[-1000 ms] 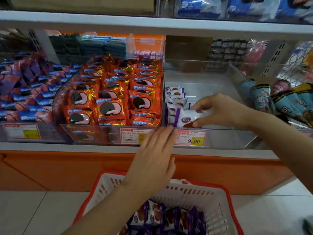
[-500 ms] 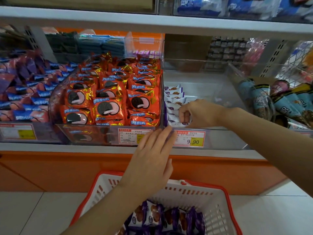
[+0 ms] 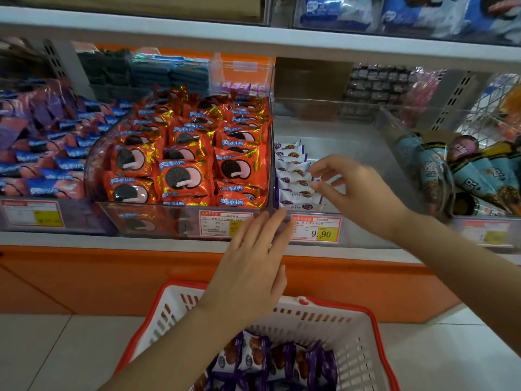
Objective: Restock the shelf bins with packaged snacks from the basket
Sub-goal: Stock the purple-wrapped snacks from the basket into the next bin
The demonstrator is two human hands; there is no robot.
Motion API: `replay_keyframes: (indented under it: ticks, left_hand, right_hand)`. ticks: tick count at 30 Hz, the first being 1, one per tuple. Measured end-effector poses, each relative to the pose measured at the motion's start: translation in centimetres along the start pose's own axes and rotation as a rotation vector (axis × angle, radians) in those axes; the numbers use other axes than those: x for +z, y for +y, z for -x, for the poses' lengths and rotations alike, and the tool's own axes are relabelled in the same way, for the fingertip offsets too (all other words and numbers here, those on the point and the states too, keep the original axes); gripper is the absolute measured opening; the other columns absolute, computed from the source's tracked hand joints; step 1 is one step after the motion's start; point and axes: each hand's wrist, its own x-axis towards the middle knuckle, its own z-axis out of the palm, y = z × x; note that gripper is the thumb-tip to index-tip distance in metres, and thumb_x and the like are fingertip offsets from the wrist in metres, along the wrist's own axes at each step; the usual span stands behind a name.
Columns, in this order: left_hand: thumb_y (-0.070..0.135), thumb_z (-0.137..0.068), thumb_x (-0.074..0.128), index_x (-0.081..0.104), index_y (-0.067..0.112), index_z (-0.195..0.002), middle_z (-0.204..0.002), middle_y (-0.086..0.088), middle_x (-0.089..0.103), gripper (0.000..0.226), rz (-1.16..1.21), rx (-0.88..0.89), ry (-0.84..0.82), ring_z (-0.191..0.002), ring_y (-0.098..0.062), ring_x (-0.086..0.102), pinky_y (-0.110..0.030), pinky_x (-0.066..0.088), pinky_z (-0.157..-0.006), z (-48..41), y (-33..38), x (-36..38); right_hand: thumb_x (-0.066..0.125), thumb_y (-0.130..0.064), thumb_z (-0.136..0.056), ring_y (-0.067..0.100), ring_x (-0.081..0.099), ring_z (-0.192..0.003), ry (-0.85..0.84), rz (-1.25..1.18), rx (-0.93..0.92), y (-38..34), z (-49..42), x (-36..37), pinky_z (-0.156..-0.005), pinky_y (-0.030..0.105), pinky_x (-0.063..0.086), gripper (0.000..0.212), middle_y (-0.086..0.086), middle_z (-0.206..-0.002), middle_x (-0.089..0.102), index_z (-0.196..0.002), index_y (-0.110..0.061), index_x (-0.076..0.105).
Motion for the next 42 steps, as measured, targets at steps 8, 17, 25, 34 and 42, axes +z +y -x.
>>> replay_keyframes:
  ticks: [8,17,25,34,42]
  left_hand:
    - [0.025,-0.088,0.04,0.055,0.015,-0.125,-0.122,-0.006,0.061,0.042,0.096,0.023,-0.112,-0.118,-0.022,0.045,-0.043,0.028,-0.107,6.9,-1.7,3.3]
    - [0.04,-0.08,0.036,0.071,0.031,-0.105,-0.098,0.016,0.065,0.044,0.126,-0.061,-0.71,-0.087,-0.004,0.063,-0.024,0.055,-0.076,17.2,-3.5,9.9]
    - [0.041,-0.1,0.035,0.005,0.028,-0.153,-0.16,0.004,0.004,0.062,0.102,-0.323,-0.99,-0.146,-0.019,0.004,-0.038,0.002,-0.119,21.5,-5.3,12.8]
    - [0.039,-0.098,0.045,0.0,0.024,-0.152,-0.159,0.001,0.013,0.072,0.303,-0.51,-1.037,-0.143,-0.02,0.023,-0.034,0.027,-0.114,23.1,-5.5,14.6]
    - [0.024,-0.091,0.059,0.041,0.021,-0.139,-0.134,0.001,0.038,0.052,0.266,-0.507,-0.984,-0.121,-0.017,0.044,-0.031,0.04,-0.101,21.8,-4.8,15.6]
  right_hand:
    - [0.052,-0.023,-0.09,0.012,0.054,-0.081,0.146,0.063,-0.355,-1.6,10.0,6.1,-0.067,0.023,0.046,0.011,-0.001,-0.089,0.061,-0.098,-0.016,0.055]
    - [0.04,-0.034,-0.097,0.014,0.051,-0.116,-0.591,0.119,0.057,2.4,20.5,17.1,-0.094,0.026,0.045,0.034,-0.007,-0.126,0.048,-0.13,-0.026,0.041]
    - [0.043,-0.05,-0.096,0.02,0.028,-0.139,-0.981,-0.143,0.416,-0.3,22.7,24.0,-0.108,0.032,0.034,0.065,-0.001,-0.155,0.021,-0.15,-0.025,0.017]
    - [0.057,-0.038,-0.093,0.028,0.049,-0.12,-1.069,-0.024,0.421,-3.2,21.9,28.6,-0.095,0.039,0.046,0.059,0.007,-0.14,0.041,-0.142,-0.016,0.031]
    - [0.066,-0.04,-0.086,0.02,0.05,-0.119,-0.869,-0.251,0.546,-2.0,19.6,26.1,-0.094,0.026,0.043,0.069,0.001,-0.138,0.044,-0.142,-0.019,0.033]
